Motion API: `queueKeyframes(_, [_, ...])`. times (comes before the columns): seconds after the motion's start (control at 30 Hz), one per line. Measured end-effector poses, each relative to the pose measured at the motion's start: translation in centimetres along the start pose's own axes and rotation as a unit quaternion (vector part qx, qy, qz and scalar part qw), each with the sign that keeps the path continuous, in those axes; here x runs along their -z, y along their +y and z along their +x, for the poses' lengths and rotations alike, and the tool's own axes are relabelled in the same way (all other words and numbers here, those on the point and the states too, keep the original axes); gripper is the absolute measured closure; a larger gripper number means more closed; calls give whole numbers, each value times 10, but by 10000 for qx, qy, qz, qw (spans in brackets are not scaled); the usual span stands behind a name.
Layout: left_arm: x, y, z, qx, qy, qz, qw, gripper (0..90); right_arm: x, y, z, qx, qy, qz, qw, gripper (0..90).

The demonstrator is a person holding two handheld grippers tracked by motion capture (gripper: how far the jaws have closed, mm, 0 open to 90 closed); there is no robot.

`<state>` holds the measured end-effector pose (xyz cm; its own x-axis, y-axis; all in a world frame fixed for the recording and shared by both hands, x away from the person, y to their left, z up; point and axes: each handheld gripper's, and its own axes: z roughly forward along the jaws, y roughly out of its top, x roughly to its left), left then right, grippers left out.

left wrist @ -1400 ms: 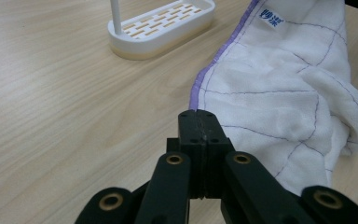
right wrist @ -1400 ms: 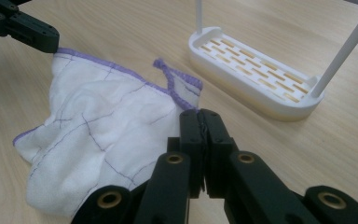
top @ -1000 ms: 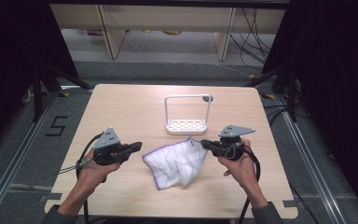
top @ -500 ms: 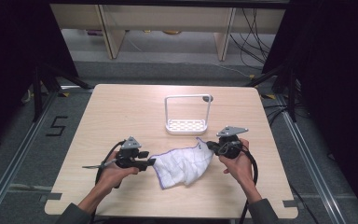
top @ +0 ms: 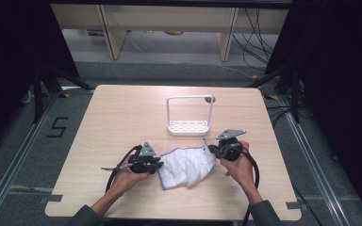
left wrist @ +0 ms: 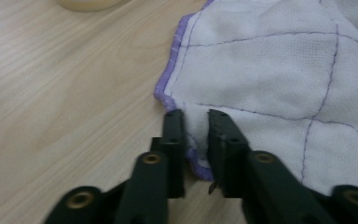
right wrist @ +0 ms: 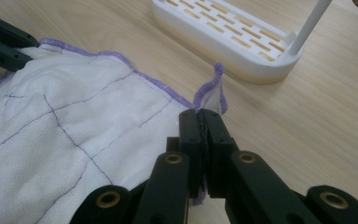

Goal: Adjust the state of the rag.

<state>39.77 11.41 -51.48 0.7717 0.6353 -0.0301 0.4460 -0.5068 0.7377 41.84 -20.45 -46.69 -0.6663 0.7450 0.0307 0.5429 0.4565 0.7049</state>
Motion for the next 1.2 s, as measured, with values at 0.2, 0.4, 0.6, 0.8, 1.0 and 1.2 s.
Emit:
queueKeyframes(0.2, [3, 0, -1, -180, -52, -29, 9998, 862, 9, 1, 1, 75, 3, -115, 9999, 889])
queueKeyframes(0.4, [29, 2, 5, -23, -116, -340, 9994, 866, 30, 2, 3, 82, 141, -474, 9987, 893])
queueKeyframes(0.6, [89, 11, -7, -195, -400, -787, 9959, 866, 62, 5, 24, 51, 523, -795, 9955, 893])
queueKeyframes(0.8, [151, 35, -17, -362, -532, -1084, 9920, 866, 107, 11, 50, 382, 632, -1373, 9878, 893])
queueKeyframes(1.0, [175, 52, -13, -303, -563, -1290, 9896, 865, 136, 18, 64, 401, 794, -1573, 9835, 893])
queueKeyframes(1.2, [124, 48, 19, 267, -527, -1112, 9920, 865, 113, 17, 43, 206, 438, -1339, 9898, 892])
